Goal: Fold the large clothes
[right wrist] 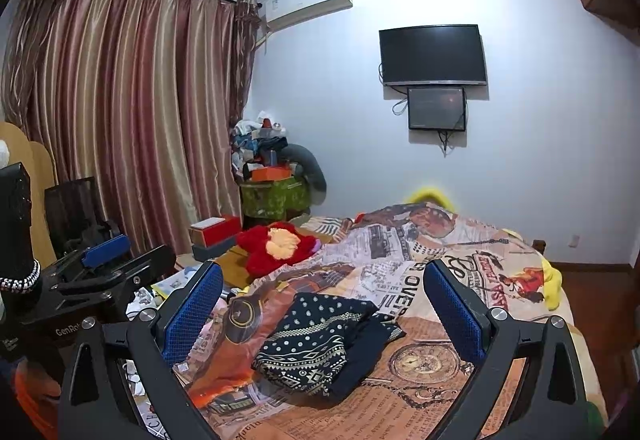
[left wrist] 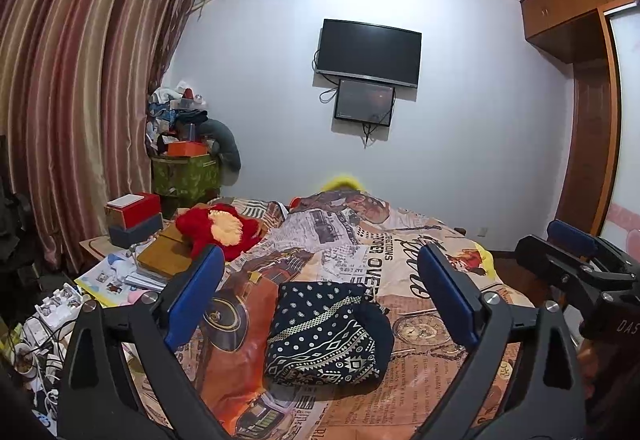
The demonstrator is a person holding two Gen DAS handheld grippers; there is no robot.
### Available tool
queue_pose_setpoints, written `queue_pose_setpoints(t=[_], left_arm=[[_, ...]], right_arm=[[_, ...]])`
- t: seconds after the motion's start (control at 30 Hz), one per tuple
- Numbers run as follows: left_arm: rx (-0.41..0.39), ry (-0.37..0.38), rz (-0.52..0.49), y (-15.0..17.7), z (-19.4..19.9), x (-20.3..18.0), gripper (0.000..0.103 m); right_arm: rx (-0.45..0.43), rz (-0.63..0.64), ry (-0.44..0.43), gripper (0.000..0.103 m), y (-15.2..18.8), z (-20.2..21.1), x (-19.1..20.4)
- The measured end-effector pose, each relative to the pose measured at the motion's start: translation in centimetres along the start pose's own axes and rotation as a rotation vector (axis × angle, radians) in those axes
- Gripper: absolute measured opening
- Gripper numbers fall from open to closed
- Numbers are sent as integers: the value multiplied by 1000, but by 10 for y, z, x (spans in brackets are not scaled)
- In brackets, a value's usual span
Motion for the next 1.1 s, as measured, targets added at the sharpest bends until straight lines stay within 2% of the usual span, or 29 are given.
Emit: queue_pose_setpoints(t=[0.6,1.1], left_arm=[[-4,32,-38,-1,-3,0,101],[9,79,-11,-2,-5,4,101]], right_arm=[[-2,0,2,100,-3,0,-1],[-23,-18,33,101,-6,1,9]])
Point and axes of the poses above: each gripper's, at about its wrist camera, not at the fingertips, and z roughly against the way its jaws point, x to its left, y to its underside, the point moved 5 cm from there along -z, roughly the way its jaws point, and after that the axes turned 2 degrees about z, right-handed, at the moved point
